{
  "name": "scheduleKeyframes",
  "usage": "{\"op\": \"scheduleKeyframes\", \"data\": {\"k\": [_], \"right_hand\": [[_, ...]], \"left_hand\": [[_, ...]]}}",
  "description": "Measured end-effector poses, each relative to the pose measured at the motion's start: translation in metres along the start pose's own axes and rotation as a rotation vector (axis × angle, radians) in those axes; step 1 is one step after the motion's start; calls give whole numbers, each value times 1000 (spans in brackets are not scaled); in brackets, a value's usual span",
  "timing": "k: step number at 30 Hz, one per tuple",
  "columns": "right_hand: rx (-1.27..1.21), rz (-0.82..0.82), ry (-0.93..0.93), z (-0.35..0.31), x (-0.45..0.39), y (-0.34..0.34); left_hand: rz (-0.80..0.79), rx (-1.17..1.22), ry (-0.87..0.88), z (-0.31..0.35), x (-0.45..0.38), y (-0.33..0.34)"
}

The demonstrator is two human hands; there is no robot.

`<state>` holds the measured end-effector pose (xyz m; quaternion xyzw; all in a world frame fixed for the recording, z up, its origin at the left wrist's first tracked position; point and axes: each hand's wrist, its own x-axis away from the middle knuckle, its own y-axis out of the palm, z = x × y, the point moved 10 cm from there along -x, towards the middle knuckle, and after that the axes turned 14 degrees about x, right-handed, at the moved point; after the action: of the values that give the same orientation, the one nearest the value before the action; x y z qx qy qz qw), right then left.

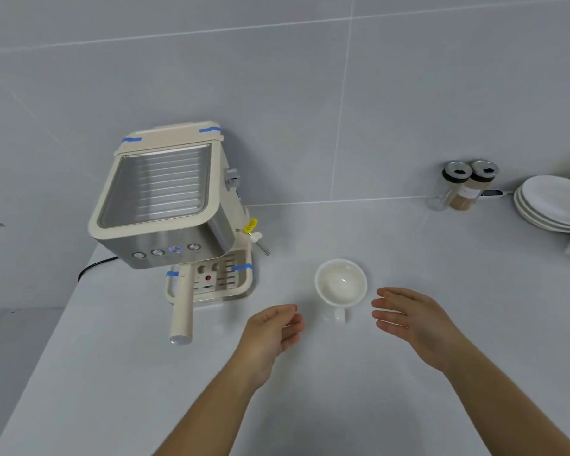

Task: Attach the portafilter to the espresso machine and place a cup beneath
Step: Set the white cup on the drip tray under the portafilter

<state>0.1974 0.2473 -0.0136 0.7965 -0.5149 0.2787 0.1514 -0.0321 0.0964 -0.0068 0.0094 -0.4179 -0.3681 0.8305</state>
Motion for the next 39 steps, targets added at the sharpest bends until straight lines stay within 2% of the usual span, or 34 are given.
{"op": "scheduleKeyframes", "data": {"k": [7, 21, 31, 39], "right_hand": [[-19, 3, 98, 23, -36, 1], [-16, -39, 74, 15, -57, 24], [80, -18, -30, 1, -46, 37], [160, -183, -145, -20, -20, 98]], "left_hand": [[16, -57, -63, -24, -40, 27], [-34, 37, -61, -36, -63, 57], [5, 84, 51, -36, -49, 42], [89, 252, 189, -24, -18, -2]]}}
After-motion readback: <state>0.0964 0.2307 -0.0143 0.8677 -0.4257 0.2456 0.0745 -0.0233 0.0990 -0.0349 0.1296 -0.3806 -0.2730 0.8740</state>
